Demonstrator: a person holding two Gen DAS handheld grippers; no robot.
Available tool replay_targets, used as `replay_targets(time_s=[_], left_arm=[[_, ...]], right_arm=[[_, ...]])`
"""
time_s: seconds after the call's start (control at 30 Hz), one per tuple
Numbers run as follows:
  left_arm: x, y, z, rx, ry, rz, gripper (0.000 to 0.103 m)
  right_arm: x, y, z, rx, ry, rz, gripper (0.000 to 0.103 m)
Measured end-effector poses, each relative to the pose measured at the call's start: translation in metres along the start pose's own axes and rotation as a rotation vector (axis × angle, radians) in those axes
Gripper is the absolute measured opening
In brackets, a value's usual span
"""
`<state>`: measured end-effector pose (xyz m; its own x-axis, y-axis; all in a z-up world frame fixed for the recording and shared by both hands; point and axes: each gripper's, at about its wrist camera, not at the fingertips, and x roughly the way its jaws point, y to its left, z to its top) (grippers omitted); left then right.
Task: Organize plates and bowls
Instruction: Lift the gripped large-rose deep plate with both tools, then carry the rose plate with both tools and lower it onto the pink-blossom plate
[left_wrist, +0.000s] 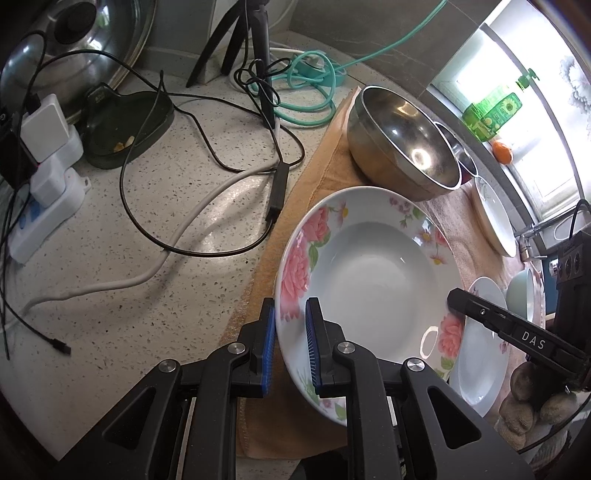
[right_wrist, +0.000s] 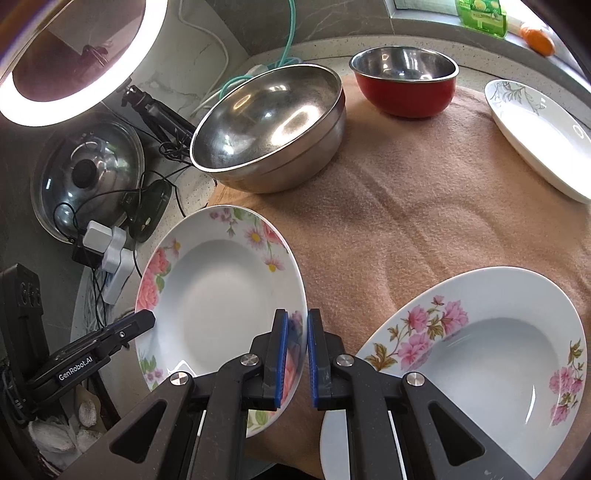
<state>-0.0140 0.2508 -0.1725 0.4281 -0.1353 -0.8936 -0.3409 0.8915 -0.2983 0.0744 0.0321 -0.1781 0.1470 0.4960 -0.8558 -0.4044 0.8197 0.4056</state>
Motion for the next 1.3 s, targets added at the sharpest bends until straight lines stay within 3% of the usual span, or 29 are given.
replay_targets(time_s=[0.7,1.3], left_arm=[[-0.003,-0.057,0.004,0.122,-0.003,-0.058,0.014],[0.013,-0.112,-0.009,0.236,0.048,-0.110,0.014]], right_arm=[[-0.053,-0.043,-0.019,0.102,-0.076,-0.024,0.009],[-0.089,-0.095,-0.051,0.212,-0.119,-0.075,0.009]])
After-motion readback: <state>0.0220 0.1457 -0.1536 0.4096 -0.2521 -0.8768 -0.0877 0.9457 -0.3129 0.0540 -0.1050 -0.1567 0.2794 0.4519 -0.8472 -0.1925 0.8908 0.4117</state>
